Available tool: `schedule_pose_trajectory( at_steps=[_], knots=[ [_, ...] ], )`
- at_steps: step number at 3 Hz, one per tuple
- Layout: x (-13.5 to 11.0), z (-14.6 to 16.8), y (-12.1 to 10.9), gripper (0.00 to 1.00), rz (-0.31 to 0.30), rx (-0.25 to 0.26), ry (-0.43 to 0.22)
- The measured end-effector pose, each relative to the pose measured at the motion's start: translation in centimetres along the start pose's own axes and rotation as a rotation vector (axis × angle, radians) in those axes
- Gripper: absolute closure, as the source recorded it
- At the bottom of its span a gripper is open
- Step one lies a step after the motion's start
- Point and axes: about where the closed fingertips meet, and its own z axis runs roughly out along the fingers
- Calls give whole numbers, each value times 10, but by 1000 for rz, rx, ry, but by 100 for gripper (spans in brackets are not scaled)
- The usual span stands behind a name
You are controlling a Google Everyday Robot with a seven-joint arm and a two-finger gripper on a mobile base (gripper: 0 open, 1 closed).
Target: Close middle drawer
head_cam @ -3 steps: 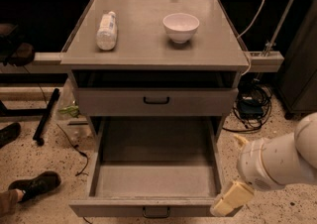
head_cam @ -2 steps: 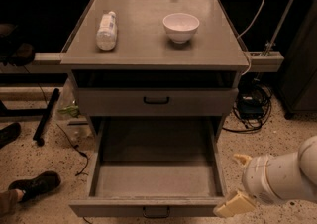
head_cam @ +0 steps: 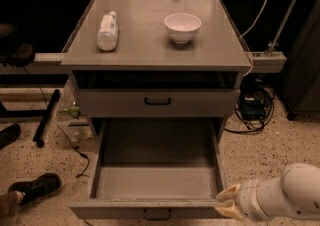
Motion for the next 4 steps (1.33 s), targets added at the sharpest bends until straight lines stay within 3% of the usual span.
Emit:
schedule_pose_trajectory(
  at_steps=[1, 2, 4],
  knots=[
    [20, 48, 6, 89, 9, -61, -4],
    [35, 87, 8, 100, 9, -100, 12],
    [41, 138, -1, 58, -35, -128, 55]
  ],
)
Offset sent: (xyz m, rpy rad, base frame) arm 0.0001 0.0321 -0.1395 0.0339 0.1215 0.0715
